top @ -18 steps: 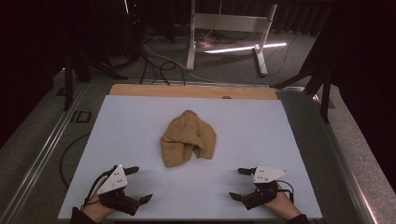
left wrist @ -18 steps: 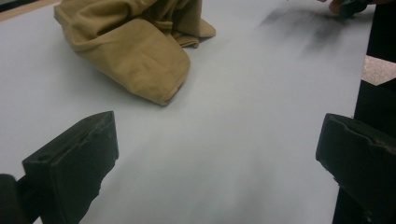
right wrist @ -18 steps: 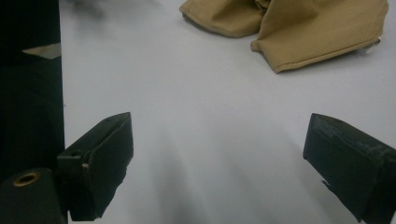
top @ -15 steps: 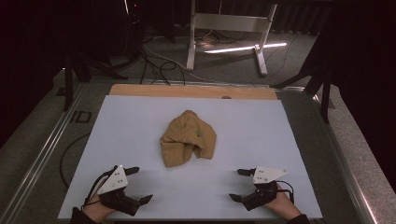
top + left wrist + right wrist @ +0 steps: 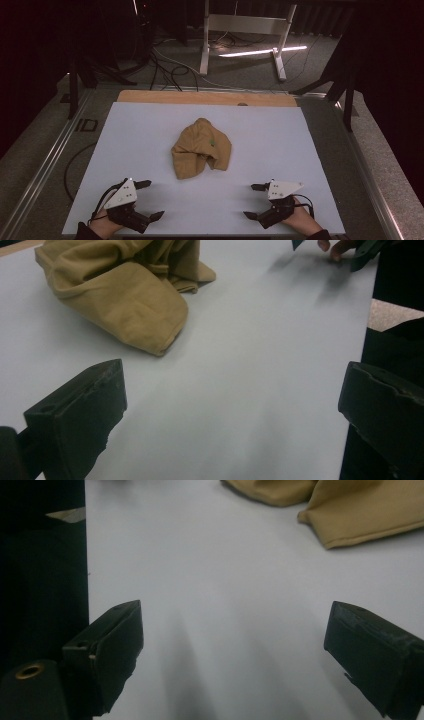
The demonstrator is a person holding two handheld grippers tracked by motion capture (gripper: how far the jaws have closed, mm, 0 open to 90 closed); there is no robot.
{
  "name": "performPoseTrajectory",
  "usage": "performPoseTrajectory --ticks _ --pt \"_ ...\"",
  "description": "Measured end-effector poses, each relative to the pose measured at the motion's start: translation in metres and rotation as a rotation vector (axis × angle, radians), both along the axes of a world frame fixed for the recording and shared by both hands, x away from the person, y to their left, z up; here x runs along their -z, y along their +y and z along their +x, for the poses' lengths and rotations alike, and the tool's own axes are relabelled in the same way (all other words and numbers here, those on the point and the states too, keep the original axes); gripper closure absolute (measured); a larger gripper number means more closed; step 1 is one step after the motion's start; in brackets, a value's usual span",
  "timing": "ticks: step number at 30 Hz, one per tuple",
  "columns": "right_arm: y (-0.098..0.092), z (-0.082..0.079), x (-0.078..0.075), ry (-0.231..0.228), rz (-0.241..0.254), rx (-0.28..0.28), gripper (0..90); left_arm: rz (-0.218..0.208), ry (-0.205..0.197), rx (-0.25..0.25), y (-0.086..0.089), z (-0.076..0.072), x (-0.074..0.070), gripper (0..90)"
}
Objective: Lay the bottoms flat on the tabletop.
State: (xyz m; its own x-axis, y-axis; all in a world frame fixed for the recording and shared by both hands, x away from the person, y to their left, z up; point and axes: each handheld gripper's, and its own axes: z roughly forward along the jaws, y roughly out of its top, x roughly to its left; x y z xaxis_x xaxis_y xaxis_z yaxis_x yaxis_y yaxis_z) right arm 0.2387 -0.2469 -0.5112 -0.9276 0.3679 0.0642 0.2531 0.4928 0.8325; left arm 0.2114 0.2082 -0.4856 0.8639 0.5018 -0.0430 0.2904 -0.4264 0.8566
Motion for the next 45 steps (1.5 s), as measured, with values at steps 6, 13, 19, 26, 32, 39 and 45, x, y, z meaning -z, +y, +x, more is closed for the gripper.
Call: performPoseTrajectory --ticks 6,13,19,26,32,39,45 --pt "0.0 0.001 -0.001 -0.004 -0.006 0.006 8.8 0.006 -0.003 -0.009 0.002 -0.001 0.0 0.3" --pt "0.002 -0.003 -0.006 0.006 -0.021 -0.009 8.8 0.005 -0.004 0.008 -0.002 -0.002 -0.003 0.3" --pt "0.006 -0.006 -0.019 0.015 -0.04 -0.04 8.8 -0.004 0.004 0.044 -0.009 -0.003 -0.012 0.3" --pt "0.012 0.0 -0.049 -0.017 -0.02 -0.082 8.8 -0.003 -0.017 0.063 -0.016 0.0 -0.028 0.3" --pt "0.021 0.013 -0.066 -0.077 -0.002 -0.095 8.9 0.003 -0.031 0.026 -0.022 0.008 -0.045 0.3" --pt "0.037 0.027 -0.077 -0.119 0.012 -0.036 9.5 0.018 -0.053 -0.031 -0.028 0.018 -0.056 0.3" --pt "0.046 0.047 -0.083 -0.143 0.042 0.05 9.5 0.046 -0.074 -0.127 -0.035 0.029 -0.061 0.3"
